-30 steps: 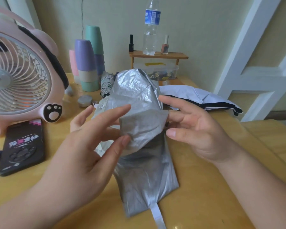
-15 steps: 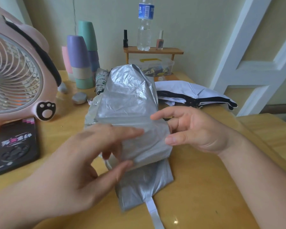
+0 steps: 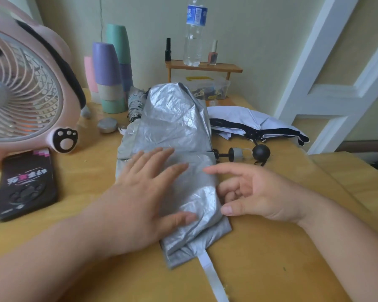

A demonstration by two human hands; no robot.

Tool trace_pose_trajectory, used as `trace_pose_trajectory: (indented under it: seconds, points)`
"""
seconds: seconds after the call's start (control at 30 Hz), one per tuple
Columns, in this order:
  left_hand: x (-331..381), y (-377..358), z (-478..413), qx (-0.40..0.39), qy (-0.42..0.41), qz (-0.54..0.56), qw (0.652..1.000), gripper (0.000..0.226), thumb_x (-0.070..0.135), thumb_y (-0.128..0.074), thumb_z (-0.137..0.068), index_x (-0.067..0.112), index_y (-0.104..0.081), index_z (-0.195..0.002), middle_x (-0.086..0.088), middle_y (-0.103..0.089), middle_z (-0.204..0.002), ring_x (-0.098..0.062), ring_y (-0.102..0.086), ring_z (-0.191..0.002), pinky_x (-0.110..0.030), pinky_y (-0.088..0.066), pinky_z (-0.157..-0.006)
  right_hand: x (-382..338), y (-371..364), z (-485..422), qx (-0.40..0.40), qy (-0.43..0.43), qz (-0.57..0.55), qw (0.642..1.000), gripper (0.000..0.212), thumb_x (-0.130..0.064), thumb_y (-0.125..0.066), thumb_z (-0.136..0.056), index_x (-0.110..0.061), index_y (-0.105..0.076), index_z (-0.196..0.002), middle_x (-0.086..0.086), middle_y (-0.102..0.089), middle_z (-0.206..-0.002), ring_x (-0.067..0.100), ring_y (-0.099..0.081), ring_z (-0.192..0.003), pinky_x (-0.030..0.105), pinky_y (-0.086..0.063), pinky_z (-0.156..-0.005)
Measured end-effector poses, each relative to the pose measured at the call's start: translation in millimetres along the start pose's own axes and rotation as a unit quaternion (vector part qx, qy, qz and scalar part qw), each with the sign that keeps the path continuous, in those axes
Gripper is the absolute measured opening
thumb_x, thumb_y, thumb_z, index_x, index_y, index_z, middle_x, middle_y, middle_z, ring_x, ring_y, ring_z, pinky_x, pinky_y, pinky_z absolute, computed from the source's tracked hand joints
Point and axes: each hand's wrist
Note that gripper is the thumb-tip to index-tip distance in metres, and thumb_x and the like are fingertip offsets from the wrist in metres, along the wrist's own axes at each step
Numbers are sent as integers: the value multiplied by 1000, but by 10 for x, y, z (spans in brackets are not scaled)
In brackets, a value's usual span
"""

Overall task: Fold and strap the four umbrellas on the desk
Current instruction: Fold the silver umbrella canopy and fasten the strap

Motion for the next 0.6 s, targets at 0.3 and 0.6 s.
trace_pose_trajectory:
  seconds: [0.3,0.6]
  points:
    - [-15,-156,-110,-108,6,-33,994,71,90,-6,-86,63,-18,-151,17,13,-168,-14,27,-153,-48,11,-126,80,-69,-2,-13,12,29,999,81,5,-73,-88,-35,-40,-150,7,-72,-88,14,-53,-60,28,-49,-55]
    - [-19,-225,-105,-186,-13,-88,979,93,107,-11,-64,69,20,-143,13,37,-161,-19,42,-145,-49,19,-123,107,-9,39,-2,-6,6,1000,69,5,-71,-90,-31,-48,-145,8,-71,-90,24,-61,-63,30,-52,-63]
Point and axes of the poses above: each hand's wrist, its own z-axis away from the middle knuckle, its own y-axis out of the back of the hand, x = y × z
